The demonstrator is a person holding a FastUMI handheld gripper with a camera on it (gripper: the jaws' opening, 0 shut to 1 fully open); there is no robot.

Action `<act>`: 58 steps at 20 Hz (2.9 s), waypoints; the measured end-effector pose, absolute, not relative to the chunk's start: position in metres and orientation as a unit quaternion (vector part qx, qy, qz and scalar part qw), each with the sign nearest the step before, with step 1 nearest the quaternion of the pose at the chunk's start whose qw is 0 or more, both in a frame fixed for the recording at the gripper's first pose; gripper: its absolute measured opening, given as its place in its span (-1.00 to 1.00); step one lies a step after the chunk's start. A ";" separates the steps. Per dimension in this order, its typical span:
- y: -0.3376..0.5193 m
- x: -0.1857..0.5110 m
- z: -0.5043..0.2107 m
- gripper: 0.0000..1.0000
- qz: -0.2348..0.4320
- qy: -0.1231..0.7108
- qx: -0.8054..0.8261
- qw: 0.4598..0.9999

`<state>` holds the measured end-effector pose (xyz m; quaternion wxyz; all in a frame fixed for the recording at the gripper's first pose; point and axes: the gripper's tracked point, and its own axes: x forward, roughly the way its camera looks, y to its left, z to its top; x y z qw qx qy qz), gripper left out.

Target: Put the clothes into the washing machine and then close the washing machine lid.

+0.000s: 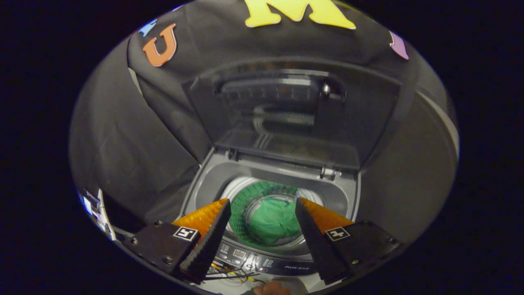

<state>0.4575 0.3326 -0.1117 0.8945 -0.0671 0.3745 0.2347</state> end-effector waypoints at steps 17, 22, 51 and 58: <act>0.367 0.566 0.058 0.96 0.236 0.251 -0.001 0.939; 0.387 0.615 0.028 0.96 0.212 0.273 -0.008 0.938; 0.370 0.621 -0.024 1.00 0.136 0.229 -0.037 0.963; 0.369 0.605 -0.021 1.00 0.148 0.149 -0.045 0.977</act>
